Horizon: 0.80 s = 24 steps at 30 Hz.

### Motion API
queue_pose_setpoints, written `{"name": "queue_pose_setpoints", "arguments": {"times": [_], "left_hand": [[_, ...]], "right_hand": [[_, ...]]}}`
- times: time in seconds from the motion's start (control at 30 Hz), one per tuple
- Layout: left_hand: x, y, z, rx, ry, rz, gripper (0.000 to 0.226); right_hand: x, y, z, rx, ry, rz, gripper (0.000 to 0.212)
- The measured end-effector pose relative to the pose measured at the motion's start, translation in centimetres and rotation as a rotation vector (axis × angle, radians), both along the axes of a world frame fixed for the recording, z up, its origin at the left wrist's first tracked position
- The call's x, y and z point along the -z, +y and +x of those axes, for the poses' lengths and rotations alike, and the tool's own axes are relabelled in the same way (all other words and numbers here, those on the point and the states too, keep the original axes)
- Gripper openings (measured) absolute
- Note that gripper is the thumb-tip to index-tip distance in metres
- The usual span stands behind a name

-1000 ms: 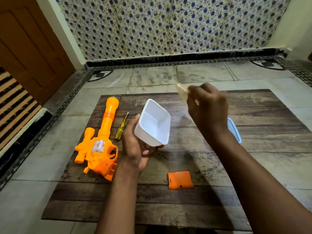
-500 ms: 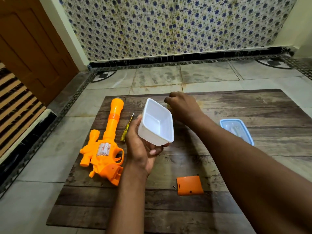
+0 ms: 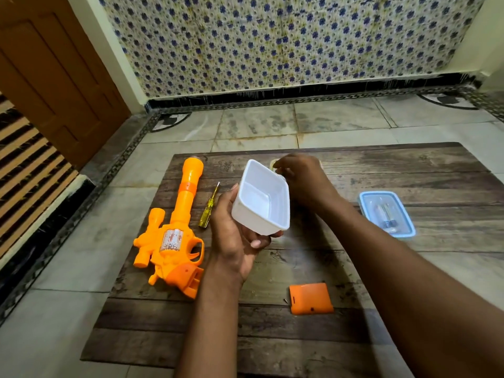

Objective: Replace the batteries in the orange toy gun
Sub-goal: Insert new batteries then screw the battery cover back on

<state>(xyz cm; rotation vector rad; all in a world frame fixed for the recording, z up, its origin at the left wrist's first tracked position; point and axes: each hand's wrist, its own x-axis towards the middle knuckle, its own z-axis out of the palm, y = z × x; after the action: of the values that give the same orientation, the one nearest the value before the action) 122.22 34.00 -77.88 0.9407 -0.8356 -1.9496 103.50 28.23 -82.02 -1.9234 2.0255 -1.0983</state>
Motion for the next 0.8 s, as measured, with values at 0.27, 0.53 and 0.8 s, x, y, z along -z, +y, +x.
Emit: {"name": "queue_pose_setpoints", "arguments": {"times": [0.27,0.53,0.8], "left_hand": [[-0.3,1.3,-1.2,0.123,-0.063,-0.037,0.052],[2.0,1.2,-1.4,-0.112,-0.719,-0.814,0.023],[0.4,-1.0,3.7,0.044,-1.108,-0.887,0.050]], "right_hand": [[-3.0,9.9,2.1,0.228,-0.591,-0.017,0.030],[-2.0,14.4,1.8,0.494,-0.440,-0.043,0.027],[-0.5,13.5,1.6,0.401,-0.120,-0.148,0.027]]}}
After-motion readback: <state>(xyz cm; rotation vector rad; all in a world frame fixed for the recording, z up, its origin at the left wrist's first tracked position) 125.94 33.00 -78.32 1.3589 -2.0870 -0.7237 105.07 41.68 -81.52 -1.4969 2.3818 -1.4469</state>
